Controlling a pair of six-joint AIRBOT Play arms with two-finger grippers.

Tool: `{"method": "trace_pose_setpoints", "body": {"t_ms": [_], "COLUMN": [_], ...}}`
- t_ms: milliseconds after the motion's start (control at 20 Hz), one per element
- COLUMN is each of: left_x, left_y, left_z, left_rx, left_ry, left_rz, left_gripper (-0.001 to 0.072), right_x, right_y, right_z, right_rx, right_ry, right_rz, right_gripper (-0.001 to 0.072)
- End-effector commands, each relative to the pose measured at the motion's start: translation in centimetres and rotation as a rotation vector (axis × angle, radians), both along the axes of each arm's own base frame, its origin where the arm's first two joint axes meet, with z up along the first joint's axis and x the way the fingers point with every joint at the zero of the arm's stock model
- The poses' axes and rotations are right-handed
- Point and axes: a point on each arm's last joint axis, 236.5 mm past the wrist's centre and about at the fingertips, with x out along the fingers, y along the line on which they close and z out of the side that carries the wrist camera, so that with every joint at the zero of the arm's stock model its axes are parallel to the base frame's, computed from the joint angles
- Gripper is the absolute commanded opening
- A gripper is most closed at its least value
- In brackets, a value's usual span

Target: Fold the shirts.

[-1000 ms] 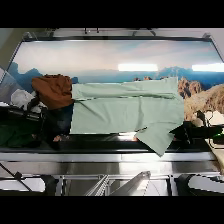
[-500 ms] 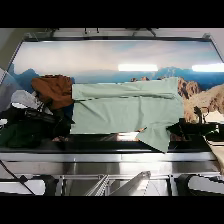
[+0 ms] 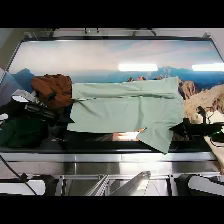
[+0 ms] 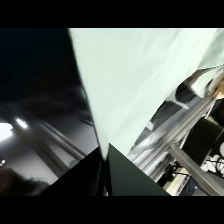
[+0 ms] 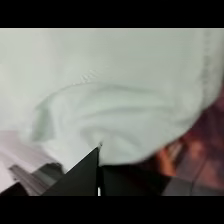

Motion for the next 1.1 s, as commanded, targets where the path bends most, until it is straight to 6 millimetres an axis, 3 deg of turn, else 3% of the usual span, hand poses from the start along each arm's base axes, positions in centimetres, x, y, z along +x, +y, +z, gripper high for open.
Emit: {"method": "trace_pose_setpoints", "body": {"t_ms": [0,350,450,550,700,850,1050], "left_x": [0.4,0.0,0.0,0.5,3.6,7.6,15.5], "left_y": [1.9,2.1,2.3,1.7,-0.4,-1.9,-1.8], "left_z": [2.8,3.2,3.5,4.1,6.2,7.6,7.9], "left_rx": [-0.031,-0.043,-0.054,-0.085,-0.14,-0.106,-0.06], "left_ry": [-0.028,-0.02,-0.014,-0.014,-0.108,-0.184,-0.275], "left_rz": [0.035,0.031,0.038,0.063,0.06,0.001,0.037], "left_gripper": [0.002,0.002,0.002,0.002,0.002,0.002,0.002], "right_x": [0.3,0.8,1.4,3.0,7.8,11.9,18.2], "right_y": [-2.0,-3.3,-4.3,-4.0,-3.1,-2.9,-4.1], "right_z": [3.5,9.2,10.2,11.9,15.6,14.0,11.0], "right_rx": [0.027,-0.072,-0.118,-0.08,0.026,-0.02,-0.088], "right_ry": [0.01,-0.095,-0.138,-0.219,-0.442,-0.448,-0.43], "right_rz": [-0.15,-0.278,-0.312,-0.329,-0.369,-0.352,-0.336], "right_gripper": [0.0028,0.0029,0.0028,0.0029,0.0029,0.0029,0.0029]}}
